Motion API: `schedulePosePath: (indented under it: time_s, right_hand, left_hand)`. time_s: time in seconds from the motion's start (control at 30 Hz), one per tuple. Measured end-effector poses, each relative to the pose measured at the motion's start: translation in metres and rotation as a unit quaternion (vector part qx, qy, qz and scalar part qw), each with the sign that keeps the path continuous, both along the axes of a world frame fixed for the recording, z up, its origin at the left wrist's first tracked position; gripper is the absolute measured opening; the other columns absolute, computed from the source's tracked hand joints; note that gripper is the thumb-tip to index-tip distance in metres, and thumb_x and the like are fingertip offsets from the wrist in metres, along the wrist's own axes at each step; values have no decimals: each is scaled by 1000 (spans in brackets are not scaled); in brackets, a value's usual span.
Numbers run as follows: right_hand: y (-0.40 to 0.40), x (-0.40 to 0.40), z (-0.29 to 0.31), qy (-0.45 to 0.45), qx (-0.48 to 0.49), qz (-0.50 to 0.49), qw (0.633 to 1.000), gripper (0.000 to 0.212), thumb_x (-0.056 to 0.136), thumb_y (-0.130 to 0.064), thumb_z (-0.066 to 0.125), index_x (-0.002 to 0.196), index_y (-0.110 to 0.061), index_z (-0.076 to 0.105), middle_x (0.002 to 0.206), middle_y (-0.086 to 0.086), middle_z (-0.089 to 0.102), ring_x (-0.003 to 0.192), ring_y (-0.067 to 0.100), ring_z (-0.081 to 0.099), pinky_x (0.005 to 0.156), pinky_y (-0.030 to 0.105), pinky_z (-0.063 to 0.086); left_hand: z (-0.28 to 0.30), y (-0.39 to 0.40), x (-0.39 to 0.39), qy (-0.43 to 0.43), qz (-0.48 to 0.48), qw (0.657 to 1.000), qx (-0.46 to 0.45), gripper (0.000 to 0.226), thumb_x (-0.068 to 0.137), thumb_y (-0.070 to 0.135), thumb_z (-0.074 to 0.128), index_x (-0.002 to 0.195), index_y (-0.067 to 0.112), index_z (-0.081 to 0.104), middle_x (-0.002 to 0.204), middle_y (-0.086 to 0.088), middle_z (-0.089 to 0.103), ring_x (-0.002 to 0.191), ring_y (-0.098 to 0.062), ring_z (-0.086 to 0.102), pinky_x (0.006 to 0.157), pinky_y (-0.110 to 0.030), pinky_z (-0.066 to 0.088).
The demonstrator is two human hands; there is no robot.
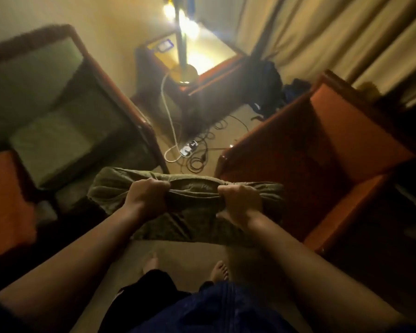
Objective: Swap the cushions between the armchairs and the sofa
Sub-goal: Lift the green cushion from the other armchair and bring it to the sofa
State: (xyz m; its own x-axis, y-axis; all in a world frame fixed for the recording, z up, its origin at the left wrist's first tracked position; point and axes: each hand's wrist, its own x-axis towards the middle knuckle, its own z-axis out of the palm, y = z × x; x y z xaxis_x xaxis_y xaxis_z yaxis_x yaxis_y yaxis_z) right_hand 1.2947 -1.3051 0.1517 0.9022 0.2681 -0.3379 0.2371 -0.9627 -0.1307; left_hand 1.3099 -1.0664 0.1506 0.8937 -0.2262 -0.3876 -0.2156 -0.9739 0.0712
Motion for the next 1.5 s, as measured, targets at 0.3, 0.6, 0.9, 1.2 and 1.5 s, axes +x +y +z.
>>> schedulePosePath:
  time_s: [0.3, 0.6, 0.9, 1.2, 1.5]
  right_hand:
    - [301, 40, 29, -22, 13, 218, 976, 36, 76, -46, 82, 105, -33, 66, 102, -4, 72, 98, 24, 69, 80, 38, 54]
    - [559, 34, 42, -16, 41, 345, 938, 54, 75, -50, 85, 121, -31, 66, 102, -5, 72, 97, 21, 69, 71, 30, 47]
    - [727, 76, 14, 66, 36, 381, 921, 92, 65, -50, 92, 145, -28, 53, 125, -2, 69, 115, 21, 66, 87, 34, 54]
    - [850, 185, -26, 175, 9, 360, 916, 60, 53, -53, 95, 103, -31, 71, 84, -14, 65, 93, 17, 68, 67, 29, 43]
    - [907, 323, -46, 127, -74, 283, 948, 65, 45, -54, 97, 101, -32, 72, 82, -8, 67, 88, 22, 67, 71, 32, 50]
  left_hand:
    - [35, 279, -71, -44, 251, 967, 24, 29, 99, 23, 52, 123, 28, 67, 118, -7, 71, 111, -29, 66, 91, -37, 51]
    - [65, 510, -129, -9, 369, 929, 6, 27, 78, 55, 66, 83, 29, 61, 82, 4, 66, 85, -23, 68, 68, -32, 49]
    - [38, 668, -105, 38, 388, 920, 45, 48, 65, 69, 70, 88, 26, 68, 87, 5, 69, 86, -20, 69, 64, -30, 48]
    - [-5, 797, 4, 88, 358, 929, 25, 68, 53, 78, 75, 98, 27, 71, 91, 3, 71, 88, -22, 68, 62, -28, 43]
    - [-65, 860, 155, 34, 311, 946, -86, 73, 49, 80, 78, 96, 25, 69, 92, 1, 72, 87, -25, 70, 68, -30, 50]
